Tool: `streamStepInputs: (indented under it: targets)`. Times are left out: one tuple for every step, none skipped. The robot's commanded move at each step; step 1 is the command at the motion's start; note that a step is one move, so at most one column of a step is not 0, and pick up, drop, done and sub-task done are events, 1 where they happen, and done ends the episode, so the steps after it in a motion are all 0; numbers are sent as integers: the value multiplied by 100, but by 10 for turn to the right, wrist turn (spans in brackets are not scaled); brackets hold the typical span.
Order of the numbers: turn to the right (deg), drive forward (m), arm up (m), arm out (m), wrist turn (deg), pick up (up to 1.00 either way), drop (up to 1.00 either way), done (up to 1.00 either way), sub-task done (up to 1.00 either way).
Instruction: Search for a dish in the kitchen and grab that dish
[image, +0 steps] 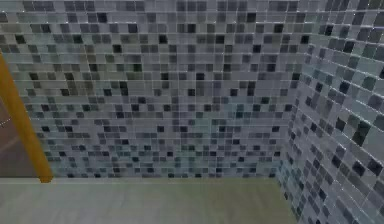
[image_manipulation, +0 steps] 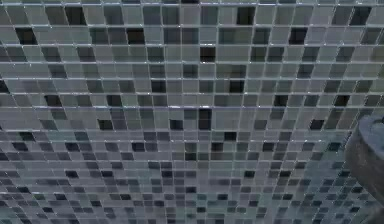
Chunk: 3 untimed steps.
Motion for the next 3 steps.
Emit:
streamStepInputs:
  targets:
    - [-450,0,0,0,0,0,0,0,0]
    - [-90,0,0,0,0,0,0,0,0]
    - [-30,0,0,0,0,0,0,0,0]
